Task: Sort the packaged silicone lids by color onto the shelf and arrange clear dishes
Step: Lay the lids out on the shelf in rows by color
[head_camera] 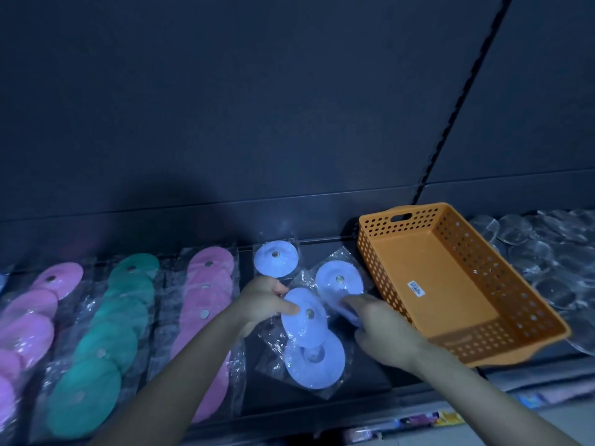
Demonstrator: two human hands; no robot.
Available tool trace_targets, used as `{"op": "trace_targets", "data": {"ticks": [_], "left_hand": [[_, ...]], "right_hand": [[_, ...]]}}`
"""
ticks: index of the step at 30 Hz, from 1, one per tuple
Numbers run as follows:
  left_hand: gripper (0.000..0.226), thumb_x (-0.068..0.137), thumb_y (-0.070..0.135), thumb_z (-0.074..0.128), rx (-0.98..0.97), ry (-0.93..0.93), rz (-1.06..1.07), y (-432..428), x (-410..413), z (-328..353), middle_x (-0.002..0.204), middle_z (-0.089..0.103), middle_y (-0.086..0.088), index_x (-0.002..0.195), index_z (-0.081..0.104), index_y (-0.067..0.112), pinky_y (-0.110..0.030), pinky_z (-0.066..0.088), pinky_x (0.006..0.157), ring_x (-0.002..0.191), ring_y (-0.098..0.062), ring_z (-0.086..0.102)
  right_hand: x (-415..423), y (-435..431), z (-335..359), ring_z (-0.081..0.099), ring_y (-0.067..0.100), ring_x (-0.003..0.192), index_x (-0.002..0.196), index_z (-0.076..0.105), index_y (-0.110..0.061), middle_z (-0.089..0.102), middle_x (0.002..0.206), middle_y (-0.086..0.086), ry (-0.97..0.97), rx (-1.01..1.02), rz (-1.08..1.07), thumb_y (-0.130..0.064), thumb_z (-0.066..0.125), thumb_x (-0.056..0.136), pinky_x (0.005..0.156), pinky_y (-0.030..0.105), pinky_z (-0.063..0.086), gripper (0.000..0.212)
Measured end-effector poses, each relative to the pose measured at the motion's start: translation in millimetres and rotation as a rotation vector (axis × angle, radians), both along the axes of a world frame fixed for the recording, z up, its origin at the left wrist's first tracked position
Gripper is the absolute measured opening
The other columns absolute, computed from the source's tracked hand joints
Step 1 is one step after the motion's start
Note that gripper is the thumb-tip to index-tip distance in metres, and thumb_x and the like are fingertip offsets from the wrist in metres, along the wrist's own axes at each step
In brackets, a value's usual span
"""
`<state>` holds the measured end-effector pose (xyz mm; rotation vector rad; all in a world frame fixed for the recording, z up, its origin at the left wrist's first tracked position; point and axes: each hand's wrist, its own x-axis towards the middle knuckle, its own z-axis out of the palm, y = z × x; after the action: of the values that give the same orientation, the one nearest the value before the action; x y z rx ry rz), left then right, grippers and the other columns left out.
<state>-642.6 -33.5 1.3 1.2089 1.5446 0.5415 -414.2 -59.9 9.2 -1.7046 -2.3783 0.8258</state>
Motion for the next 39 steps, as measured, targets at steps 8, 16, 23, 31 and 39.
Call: {"op": "trace_targets", "data": {"ticks": [8, 16, 23, 31, 39], "left_hand": [[0.018, 0.09, 0.011, 0.054, 0.149, -0.007, 0.107, 18.6, -21.1, 5.9, 0.075, 0.052, 0.0, 0.074, 0.055, 0.019, -0.038, 0.057, 0.066, 0.07, -0.017, 0.051], [0.019, 0.089, 0.012, 0.052, 0.464, 0.407, -0.142, 60.0, -37.2, 12.6, 0.073, 0.058, 0.007, 0.077, 0.055, 0.026, -0.024, 0.036, 0.061, 0.069, -0.014, 0.051], [0.025, 0.092, 0.01, 0.05, 0.448, 0.506, -0.331, 86.7, -31.9, 0.1, 0.112, 0.068, -0.005, 0.109, 0.069, 0.011, -0.029, 0.044, 0.091, 0.105, -0.021, 0.06], [0.032, 0.094, 0.01, 0.047, 0.588, 0.522, -0.323, 72.8, -27.2, -21.0, 0.114, 0.058, -0.018, 0.123, 0.06, 0.004, -0.03, 0.041, 0.092, 0.107, -0.031, 0.054], [0.023, 0.078, 0.016, 0.073, 0.069, -0.293, -0.054, 35.4, -7.1, -1.5, 0.091, 0.069, -0.006, 0.097, 0.063, 0.007, -0.034, 0.055, 0.078, 0.082, -0.02, 0.066]], "right_hand": [[4.7, 13.6, 18.5, 0.058, 0.023, 0.069, 0.092, 0.061, -0.018, 0.066, 0.078, 0.01, 0.455, 0.074, -0.33, 0.0, 0.061, 0.081, 0.056, 0.021, 0.041, 0.021], [-4.0, 23.2, 22.4, 0.062, 0.014, 0.072, 0.089, 0.063, -0.022, 0.069, 0.078, -0.004, 0.691, 0.024, -0.449, 0.005, 0.048, 0.087, 0.059, 0.022, 0.047, 0.031], [-2.8, 32.5, 17.0, 0.063, 0.018, 0.068, 0.093, 0.06, -0.022, 0.07, 0.08, 0.001, 0.747, 0.0, -0.549, 0.0, 0.05, 0.091, 0.058, 0.028, 0.048, 0.024], [-17.0, 45.3, 11.7, 0.053, 0.008, 0.061, 0.091, 0.063, -0.019, 0.063, 0.078, 0.009, 0.663, -0.095, -0.454, 0.001, 0.055, 0.089, 0.053, 0.019, 0.044, 0.022], [-36.2, 57.6, 4.2, 0.055, 0.012, 0.069, 0.101, 0.065, -0.02, 0.061, 0.085, 0.003, 0.645, -0.096, -0.438, -0.008, 0.062, 0.089, 0.06, 0.017, 0.044, 0.017]]}}
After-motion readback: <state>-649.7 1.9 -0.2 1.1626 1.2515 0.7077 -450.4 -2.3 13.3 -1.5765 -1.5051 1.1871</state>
